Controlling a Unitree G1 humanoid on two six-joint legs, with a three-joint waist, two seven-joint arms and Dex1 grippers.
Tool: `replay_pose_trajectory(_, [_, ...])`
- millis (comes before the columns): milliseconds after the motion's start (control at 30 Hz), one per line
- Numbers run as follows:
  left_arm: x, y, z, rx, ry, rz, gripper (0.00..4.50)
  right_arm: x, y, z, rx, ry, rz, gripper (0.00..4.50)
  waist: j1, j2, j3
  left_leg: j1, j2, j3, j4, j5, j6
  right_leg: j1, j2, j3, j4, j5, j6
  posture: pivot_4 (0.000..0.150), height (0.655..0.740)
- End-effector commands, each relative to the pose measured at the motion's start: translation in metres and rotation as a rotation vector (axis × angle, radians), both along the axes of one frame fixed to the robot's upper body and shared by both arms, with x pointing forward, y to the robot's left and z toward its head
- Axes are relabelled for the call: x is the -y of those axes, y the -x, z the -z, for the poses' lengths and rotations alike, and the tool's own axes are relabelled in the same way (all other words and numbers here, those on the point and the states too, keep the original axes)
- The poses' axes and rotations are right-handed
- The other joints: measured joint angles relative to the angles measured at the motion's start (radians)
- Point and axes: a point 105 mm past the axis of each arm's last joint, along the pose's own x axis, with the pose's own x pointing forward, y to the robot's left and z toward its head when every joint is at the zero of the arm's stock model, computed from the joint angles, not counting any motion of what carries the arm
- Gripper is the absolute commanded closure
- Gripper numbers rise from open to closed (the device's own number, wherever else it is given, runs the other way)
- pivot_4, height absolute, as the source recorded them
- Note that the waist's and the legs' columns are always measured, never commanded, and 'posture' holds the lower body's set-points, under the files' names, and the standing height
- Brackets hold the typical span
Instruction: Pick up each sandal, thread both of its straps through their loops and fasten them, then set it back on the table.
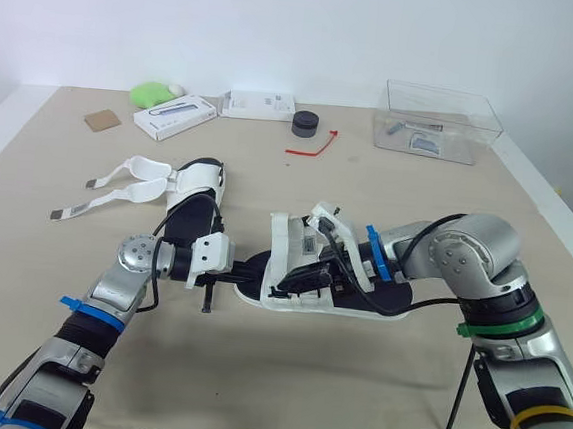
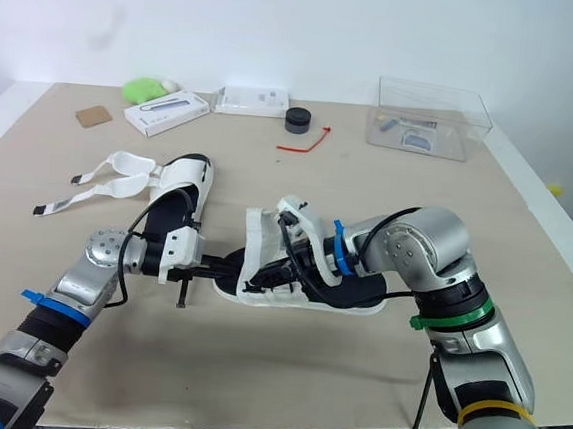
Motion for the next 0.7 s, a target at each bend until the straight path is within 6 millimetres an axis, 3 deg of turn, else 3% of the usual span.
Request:
replay_pose_trajectory(33, [-0.006, 0.003, 0.023, -0.07, -0.069, -0.02, 4.5, -0.001, -0.003, -0.004, 0.07, -0.005, -0.009, 2.16, 0.0, 0.0, 0.0, 0.0, 0.0, 0.0, 0.0, 0.0, 0.0, 0.0, 0.0, 0.0, 0.0, 0.0, 0.0, 0.15, 0.74])
replay_pose_trajectory(233, [-0.005, 0.002, 0.023, -0.068, -0.069, -0.016, 4.5, -0.003, -0.018, -0.028, 0.135, -0.058, 0.028, 2.16, -0.001, 0.0, 0.0, 0.0, 0.0, 0.0, 0.001, 0.0, 0.0, 0.0, 0.0, 0.0, 0.0, 0.001, -0.001, 0.15, 0.74])
replay_pose_trajectory(500, [-0.004, 0.002, 0.022, -0.063, -0.068, -0.013, 4.5, -0.005, -0.028, -0.035, 0.138, -0.077, 0.067, 2.16, -0.001, 0.0, 0.0, 0.0, 0.0, 0.0, 0.001, 0.0, 0.0, 0.0, 0.0, -0.001, 0.001, 0.001, -0.001, 0.15, 0.74])
replay_pose_trajectory(600, [-0.004, 0.001, 0.022, -0.062, -0.068, -0.014, 4.5, -0.01, -0.028, -0.035, 0.121, -0.094, 0.067, 2.86, -0.001, 0.0, 0.0, 0.0, 0.0, 0.0, 0.001, 0.0, 0.0, 0.0, -0.001, -0.001, 0.001, 0.001, -0.001, 0.15, 0.74])
replay_pose_trajectory(700, [-0.005, 0.002, 0.022, -0.061, -0.068, -0.017, 4.5, -0.012, -0.024, -0.032, 0.115, -0.098, 0.054, 4.26, -0.001, 0.001, 0.0, 0.0, 0.0, 0.0, 0.001, 0.0, 0.0, 0.0, -0.001, -0.002, 0.001, 0.001, -0.001, 0.15, 0.74])
